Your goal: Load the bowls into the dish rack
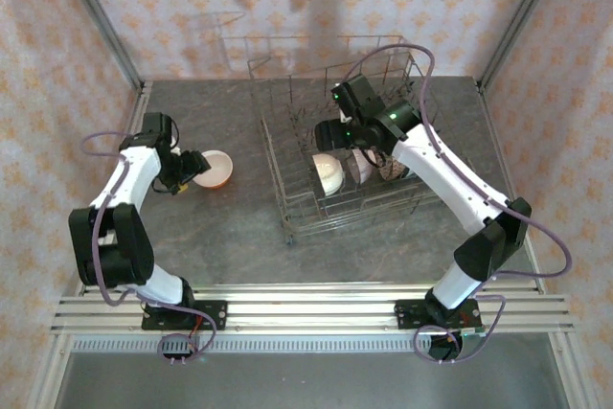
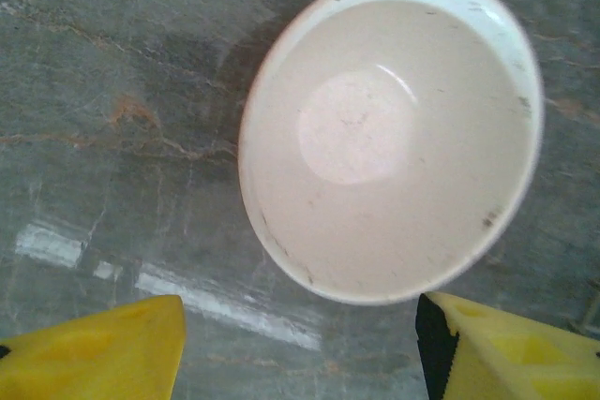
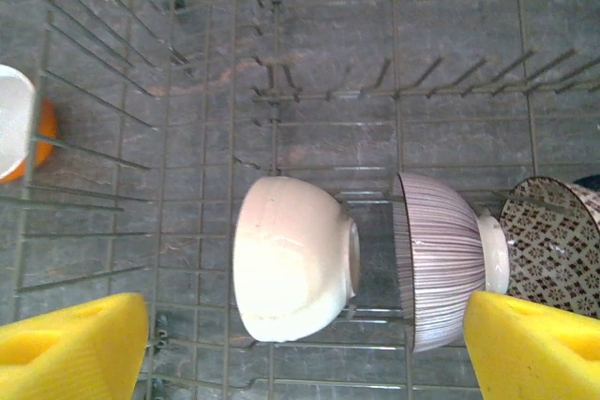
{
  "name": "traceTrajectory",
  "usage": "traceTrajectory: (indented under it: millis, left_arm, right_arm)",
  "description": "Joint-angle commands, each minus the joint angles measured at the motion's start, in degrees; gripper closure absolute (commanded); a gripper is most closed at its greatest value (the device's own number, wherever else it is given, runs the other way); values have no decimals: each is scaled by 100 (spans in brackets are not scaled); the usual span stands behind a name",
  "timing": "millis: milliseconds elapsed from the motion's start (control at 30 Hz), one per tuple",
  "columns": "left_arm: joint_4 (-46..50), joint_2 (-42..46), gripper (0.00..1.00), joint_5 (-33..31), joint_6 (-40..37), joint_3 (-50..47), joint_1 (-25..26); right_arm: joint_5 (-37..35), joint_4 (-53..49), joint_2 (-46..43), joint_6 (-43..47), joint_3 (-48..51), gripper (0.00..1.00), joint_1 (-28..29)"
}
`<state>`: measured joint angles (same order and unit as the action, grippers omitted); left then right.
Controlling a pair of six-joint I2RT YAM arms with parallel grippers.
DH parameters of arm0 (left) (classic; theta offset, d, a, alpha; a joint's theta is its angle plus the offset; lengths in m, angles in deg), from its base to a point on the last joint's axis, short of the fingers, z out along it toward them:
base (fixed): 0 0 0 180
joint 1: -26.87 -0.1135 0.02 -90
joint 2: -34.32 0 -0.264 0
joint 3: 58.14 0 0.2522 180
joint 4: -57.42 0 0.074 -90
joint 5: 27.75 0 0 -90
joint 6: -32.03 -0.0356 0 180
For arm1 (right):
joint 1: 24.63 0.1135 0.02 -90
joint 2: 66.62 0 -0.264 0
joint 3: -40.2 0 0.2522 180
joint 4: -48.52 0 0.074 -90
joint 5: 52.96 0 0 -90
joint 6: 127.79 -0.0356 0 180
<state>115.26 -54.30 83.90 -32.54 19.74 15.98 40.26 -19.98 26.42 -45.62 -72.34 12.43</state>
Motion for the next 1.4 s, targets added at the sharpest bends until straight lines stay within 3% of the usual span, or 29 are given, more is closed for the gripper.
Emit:
traceTrajectory:
  millis: [0, 233, 600, 1033, 1367]
  left_arm:
    - [-280, -384, 33, -283, -47, 190, -19]
    - [-399, -1104, 39, -258, -52, 401, -11]
    - [-294, -1618, 58, -275, -170, 724, 146]
    - [-259, -1546, 80, -306, -205, 685, 228]
    - [-164, -1213, 88, -94, -253, 620, 240]
  right_arm:
    - [-32, 129, -127, 18, 112, 13, -82]
    - [33, 233, -97, 45, 122, 13, -268]
    - [124, 297, 171, 108, 122, 13, -322]
    - [177, 332, 61, 31, 271, 13, -326]
    - [229, 365, -134, -61, 412, 13, -331]
